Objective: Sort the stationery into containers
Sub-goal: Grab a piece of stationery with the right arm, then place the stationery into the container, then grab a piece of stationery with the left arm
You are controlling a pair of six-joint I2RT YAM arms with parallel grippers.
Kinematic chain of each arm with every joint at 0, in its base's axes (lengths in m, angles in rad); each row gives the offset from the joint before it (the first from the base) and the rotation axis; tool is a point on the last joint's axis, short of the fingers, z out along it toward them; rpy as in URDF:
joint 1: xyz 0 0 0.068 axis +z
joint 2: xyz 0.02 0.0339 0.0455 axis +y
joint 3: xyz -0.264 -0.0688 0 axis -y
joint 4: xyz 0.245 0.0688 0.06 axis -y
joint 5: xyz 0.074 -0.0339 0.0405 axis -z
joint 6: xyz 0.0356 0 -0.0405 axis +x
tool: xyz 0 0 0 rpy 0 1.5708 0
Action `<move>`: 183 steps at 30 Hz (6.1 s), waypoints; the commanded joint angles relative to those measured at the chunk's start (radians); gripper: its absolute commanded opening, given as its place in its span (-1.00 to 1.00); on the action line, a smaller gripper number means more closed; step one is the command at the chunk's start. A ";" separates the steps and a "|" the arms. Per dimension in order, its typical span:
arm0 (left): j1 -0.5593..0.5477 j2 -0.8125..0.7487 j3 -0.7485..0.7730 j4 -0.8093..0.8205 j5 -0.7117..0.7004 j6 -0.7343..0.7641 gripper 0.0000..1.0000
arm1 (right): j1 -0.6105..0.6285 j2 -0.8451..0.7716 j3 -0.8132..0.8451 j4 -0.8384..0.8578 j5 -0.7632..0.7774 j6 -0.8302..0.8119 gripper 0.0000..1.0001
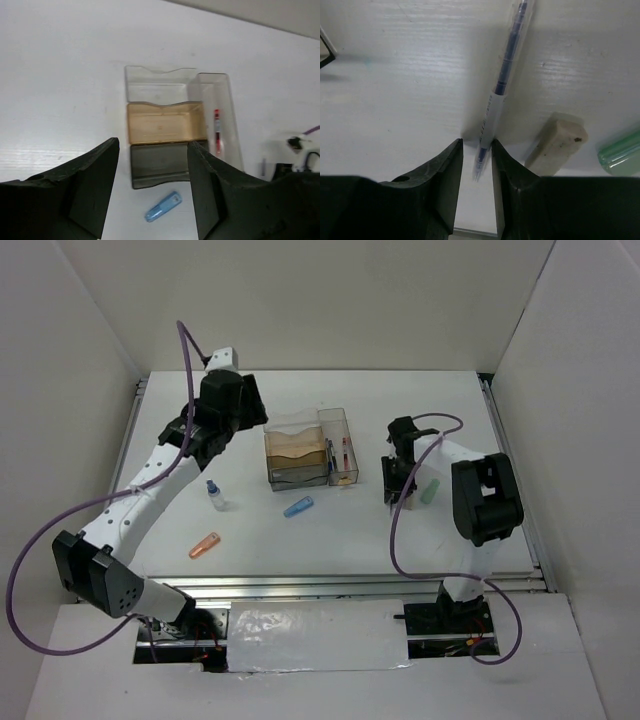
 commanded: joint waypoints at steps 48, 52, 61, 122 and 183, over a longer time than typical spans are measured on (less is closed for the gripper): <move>0.659 -0.363 -0.648 0.194 0.894 0.655 0.65 | 0.259 0.331 0.757 -0.148 0.066 -0.038 -0.42; 0.807 -0.380 -0.745 0.231 1.077 0.859 0.65 | 0.259 0.343 0.751 -0.158 0.060 -0.032 -0.39; 1.024 -0.007 -0.606 -0.289 1.644 1.605 0.53 | 0.255 0.292 0.742 -0.174 0.060 -0.035 -0.30; 0.852 -0.011 -0.677 -0.007 1.295 1.444 0.74 | 0.232 0.127 0.633 -0.189 0.074 -0.044 -0.31; 0.470 0.747 0.249 -0.420 0.488 1.112 -0.44 | 0.187 0.090 0.527 -0.175 0.005 -0.060 -0.36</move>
